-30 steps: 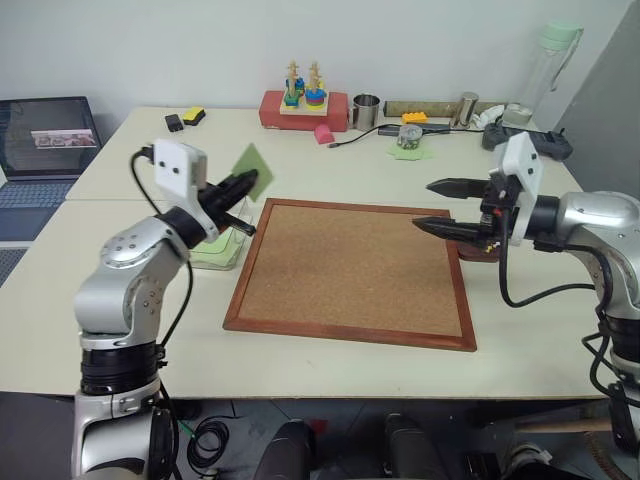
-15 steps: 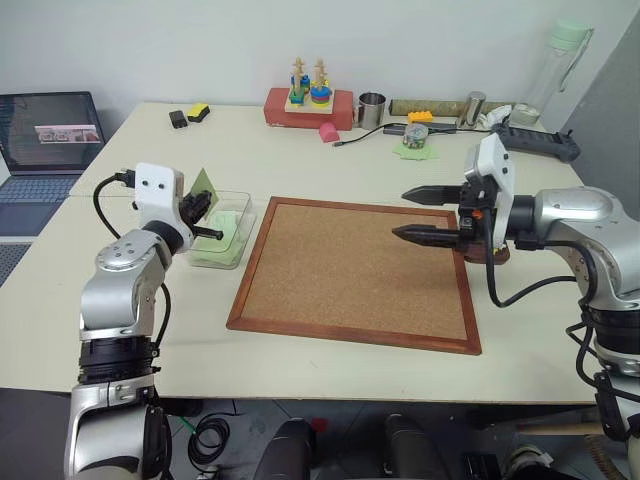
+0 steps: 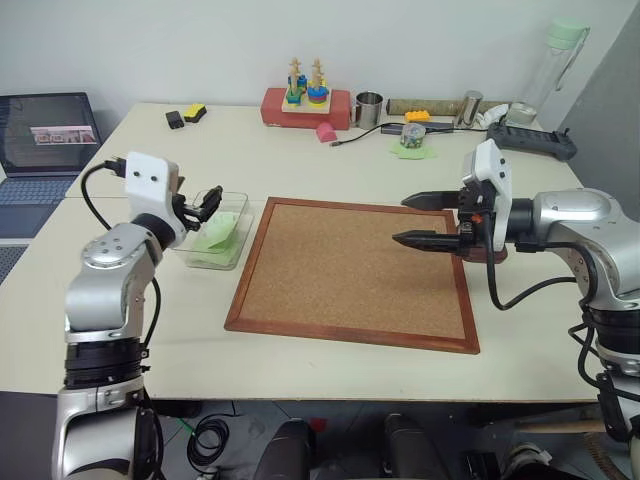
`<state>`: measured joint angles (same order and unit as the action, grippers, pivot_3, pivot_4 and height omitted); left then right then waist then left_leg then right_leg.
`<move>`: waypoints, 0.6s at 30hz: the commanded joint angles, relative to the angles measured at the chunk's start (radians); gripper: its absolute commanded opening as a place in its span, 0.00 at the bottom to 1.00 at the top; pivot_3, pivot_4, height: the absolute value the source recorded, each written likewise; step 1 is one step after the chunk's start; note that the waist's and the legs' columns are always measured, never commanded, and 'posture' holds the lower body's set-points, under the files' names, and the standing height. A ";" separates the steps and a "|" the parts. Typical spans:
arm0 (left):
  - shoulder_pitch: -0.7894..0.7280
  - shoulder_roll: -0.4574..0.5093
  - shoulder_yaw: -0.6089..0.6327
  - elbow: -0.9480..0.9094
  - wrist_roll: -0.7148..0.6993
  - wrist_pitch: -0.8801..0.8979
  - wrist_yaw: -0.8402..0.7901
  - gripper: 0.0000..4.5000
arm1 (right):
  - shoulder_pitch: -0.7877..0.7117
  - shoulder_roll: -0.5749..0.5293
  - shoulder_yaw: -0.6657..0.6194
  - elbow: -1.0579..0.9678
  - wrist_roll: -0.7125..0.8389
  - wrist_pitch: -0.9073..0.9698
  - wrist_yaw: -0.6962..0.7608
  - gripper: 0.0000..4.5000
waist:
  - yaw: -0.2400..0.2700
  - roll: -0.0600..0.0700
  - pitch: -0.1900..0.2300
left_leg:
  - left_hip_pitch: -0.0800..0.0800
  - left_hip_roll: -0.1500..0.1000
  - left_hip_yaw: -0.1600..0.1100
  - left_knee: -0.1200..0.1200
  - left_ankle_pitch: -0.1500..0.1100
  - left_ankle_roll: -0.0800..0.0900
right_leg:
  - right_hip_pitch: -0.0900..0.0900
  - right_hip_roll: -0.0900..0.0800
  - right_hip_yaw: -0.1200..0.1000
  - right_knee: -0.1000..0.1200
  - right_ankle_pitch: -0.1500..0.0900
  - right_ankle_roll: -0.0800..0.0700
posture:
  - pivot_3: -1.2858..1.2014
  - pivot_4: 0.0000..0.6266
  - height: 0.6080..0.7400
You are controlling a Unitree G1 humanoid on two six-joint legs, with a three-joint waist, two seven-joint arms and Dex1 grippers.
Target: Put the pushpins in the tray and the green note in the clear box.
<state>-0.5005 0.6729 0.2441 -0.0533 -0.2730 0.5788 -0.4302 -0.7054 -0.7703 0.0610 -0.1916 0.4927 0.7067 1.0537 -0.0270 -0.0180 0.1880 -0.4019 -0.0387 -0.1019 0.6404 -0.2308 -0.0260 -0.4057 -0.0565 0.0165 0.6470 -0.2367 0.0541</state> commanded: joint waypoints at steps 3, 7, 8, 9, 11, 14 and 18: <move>0.152 0.235 0.142 -0.136 -0.137 0.057 -0.305 0.84 | 0.101 -0.145 -0.074 -0.024 -0.021 -0.059 0.068 0.76 | -0.002 0.000 0.000 | 0.000 0.000 0.002 -0.002 0.000 0.000 | 0.000 -0.001 0.001 -0.001 0.000 0.000 | 0.52 0.24 1.00; 0.359 0.395 0.243 -0.104 -0.123 -0.028 -0.522 0.85 | 0.163 -0.253 -0.114 0.007 -0.041 -0.092 0.114 0.80 | -0.005 0.001 0.001 | 0.001 0.001 0.005 -0.006 0.000 0.000 | -0.002 -0.002 0.001 -0.002 -0.002 -0.003 | 0.52 0.24 1.00; 0.401 0.427 0.257 -0.073 -0.107 -0.060 -0.563 0.86 | 0.177 -0.280 -0.126 0.018 -0.044 -0.099 0.128 0.82 | -0.004 0.001 0.001 | 0.002 0.002 0.006 -0.007 0.000 0.000 | -0.002 -0.002 0.001 -0.001 -0.002 -0.004 | 0.52 0.24 1.00; 0.433 0.447 0.271 -0.047 -0.100 -0.086 -0.601 0.86 | 0.191 -0.303 -0.136 0.025 -0.047 -0.103 0.139 0.85 | -0.004 0.001 0.001 | 0.002 0.002 0.007 -0.008 0.000 0.000 | -0.002 -0.002 0.000 -0.001 -0.003 -0.005 | 0.52 0.24 1.00; 0.480 0.466 0.293 -0.013 -0.093 -0.124 -0.648 0.86 | 0.215 -0.340 -0.151 0.034 -0.052 -0.110 0.155 0.95 | -0.002 0.001 0.001 | 0.002 0.004 0.008 -0.008 0.000 0.000 | -0.002 -0.001 -0.002 -0.001 -0.007 -0.005 | 0.52 0.24 1.00; 0.521 0.470 0.329 0.030 -0.095 -0.152 -0.680 0.86 | 0.261 -0.395 -0.183 0.051 -0.065 -0.133 0.174 0.98 | 0.000 0.002 0.001 | 0.003 0.006 0.009 -0.009 0.000 0.000 | -0.002 0.000 -0.001 -0.001 -0.008 -0.007 | 0.52 0.24 1.00; 0.542 0.453 0.350 0.050 -0.106 -0.168 -0.695 0.86 | 0.298 -0.415 -0.221 0.062 -0.061 -0.144 0.176 0.98 | 0.000 0.002 0.001 | 0.003 0.007 0.011 -0.010 0.000 0.000 | -0.003 -0.001 0.000 -0.002 -0.007 -0.005 | 0.52 0.24 1.00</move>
<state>0.0395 1.1220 0.5380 0.0021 -0.3710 0.4303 -1.1177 -0.4102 -1.1662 -0.1084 -0.1280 0.4315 0.5836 1.2199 -0.0271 -0.0164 0.1890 -0.3991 -0.0312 -0.0905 0.6305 -0.2312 -0.0263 -0.4087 -0.0570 0.0162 0.6452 -0.2433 0.0495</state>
